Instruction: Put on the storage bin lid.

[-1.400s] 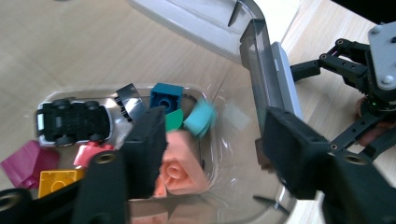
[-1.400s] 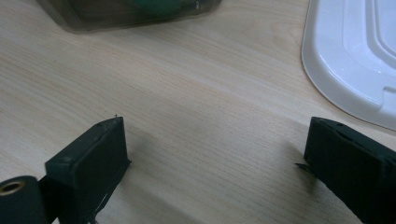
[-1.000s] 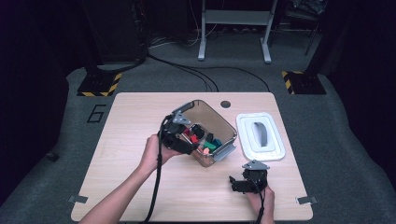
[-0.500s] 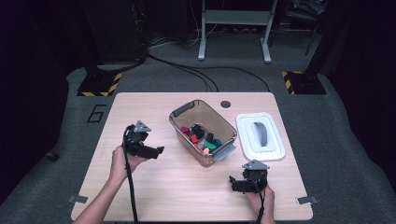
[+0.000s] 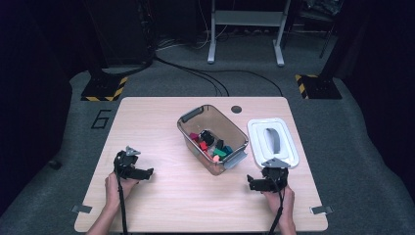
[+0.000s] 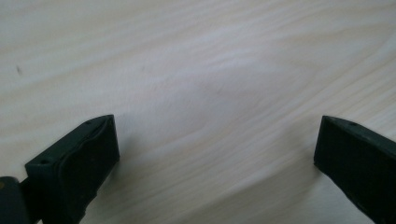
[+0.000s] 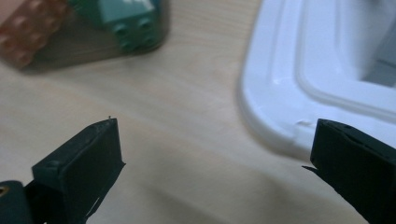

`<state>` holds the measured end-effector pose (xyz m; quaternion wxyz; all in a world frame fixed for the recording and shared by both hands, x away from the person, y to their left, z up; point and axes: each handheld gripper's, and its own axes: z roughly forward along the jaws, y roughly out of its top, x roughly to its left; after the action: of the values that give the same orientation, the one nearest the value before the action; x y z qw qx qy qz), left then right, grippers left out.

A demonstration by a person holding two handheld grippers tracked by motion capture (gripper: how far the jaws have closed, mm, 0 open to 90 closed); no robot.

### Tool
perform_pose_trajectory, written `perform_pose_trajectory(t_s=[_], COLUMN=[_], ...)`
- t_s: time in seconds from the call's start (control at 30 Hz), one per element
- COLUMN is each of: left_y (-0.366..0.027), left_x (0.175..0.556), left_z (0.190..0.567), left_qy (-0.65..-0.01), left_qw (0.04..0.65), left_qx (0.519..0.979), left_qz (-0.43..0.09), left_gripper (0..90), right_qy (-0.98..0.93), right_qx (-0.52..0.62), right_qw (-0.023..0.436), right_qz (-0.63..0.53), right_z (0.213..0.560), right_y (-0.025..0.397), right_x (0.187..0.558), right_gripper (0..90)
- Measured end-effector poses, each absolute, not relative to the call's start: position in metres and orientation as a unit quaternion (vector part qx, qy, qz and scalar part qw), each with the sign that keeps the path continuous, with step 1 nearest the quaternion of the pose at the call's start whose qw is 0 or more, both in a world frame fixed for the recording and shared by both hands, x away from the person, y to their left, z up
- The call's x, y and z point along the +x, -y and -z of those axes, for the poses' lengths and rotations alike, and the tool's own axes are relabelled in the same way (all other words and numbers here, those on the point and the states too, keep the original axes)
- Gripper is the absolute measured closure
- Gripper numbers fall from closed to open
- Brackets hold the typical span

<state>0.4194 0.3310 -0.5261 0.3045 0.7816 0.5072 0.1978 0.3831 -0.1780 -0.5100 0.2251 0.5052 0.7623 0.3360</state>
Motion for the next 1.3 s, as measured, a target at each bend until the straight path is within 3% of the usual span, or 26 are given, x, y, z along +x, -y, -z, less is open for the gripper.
perform_pose_trajectory(t_s=[0.37, 0.7, 0.77, 0.8, 0.83, 0.97, 1.1, 1.3], left_y=[-0.341, -0.341, -0.341, -0.341, -0.341, -0.341, -0.341, -0.341], left_x=[0.415, 0.416, 0.416, 0.416, 0.416, 0.416, 0.416, 0.416], left_z=[0.531, 0.531, 0.53, 0.53, 0.53, 0.53, 0.53, 0.53], left_qy=[-0.502, -0.494, -0.494, -0.494, -0.494, -0.493, -0.493, -0.493], left_qw=[0.331, 0.329, 0.327, 0.327, 0.327, 0.327, 0.327, 0.327], left_qx=[0.771, 0.778, 0.779, 0.779, 0.779, 0.78, 0.78, 0.78], left_qz=[-0.211, -0.207, -0.205, -0.205, -0.205, -0.205, -0.205, -0.205], left_gripper=[0.0, 0.1, 0.1, 0.1, 0.1, 0.2, 0.1, 0.2], right_qy=[-0.731, -0.708, -0.711, -0.713, -0.713, -0.712, -0.711, -0.715], right_qx=[0.556, 0.591, 0.593, 0.588, 0.588, 0.59, 0.587, 0.58], right_qw=[0.238, 0.221, 0.207, 0.214, 0.214, 0.241, 0.247, 0.245], right_qz=[-0.317, -0.318, -0.317, -0.316, -0.316, -0.297, -0.299, -0.304], right_z=[0.496, 0.502, 0.504, 0.503, 0.503, 0.505, 0.503, 0.492], right_y=[0.223, 0.245, 0.241, 0.238, 0.238, 0.233, 0.236, 0.236], right_x=[0.445, 0.496, 0.503, 0.508, 0.508, 0.512, 0.511, 0.507], right_gripper=[1.7, 21.2, 30.0, 38.9, 38.9, 62.0, 66.9, 67.0])
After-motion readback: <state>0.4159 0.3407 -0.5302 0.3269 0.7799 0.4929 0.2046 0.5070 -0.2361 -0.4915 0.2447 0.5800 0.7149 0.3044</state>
